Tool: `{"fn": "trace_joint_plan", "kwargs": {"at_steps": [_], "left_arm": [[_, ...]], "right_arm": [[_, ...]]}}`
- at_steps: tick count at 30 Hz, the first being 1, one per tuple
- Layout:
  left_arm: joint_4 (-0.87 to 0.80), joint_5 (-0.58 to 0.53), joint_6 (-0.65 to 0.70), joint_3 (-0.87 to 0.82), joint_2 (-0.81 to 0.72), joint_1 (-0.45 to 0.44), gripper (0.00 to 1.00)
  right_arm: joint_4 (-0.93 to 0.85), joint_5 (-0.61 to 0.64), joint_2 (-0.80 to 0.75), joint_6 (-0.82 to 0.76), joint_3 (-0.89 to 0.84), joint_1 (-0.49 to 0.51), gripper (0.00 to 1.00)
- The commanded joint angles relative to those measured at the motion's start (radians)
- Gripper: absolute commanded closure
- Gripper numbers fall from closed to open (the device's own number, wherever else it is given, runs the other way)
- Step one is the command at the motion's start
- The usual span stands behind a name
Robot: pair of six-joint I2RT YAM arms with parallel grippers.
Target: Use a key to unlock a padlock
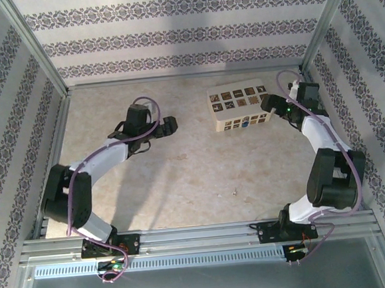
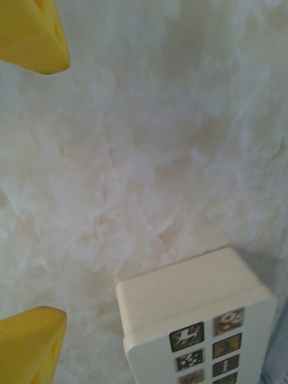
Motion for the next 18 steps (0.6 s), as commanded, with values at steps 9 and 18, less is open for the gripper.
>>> {"fn": "trace_joint_plan", "kwargs": {"at_steps": [9, 18], "left_arm": [[0.038, 0.104, -0.121, 0.359, 0.343, -0.128, 0.01], [0.001, 0.176, -0.148, 0.63, 0.569, -0.159, 0.01]], "right_arm": [[-0.018, -0.048, 0.229, 0.043, 0.214, -0.008, 0.02], [-0.057, -0.084, 0.368, 0.014, 0.356, 0.008, 0.02]]}}
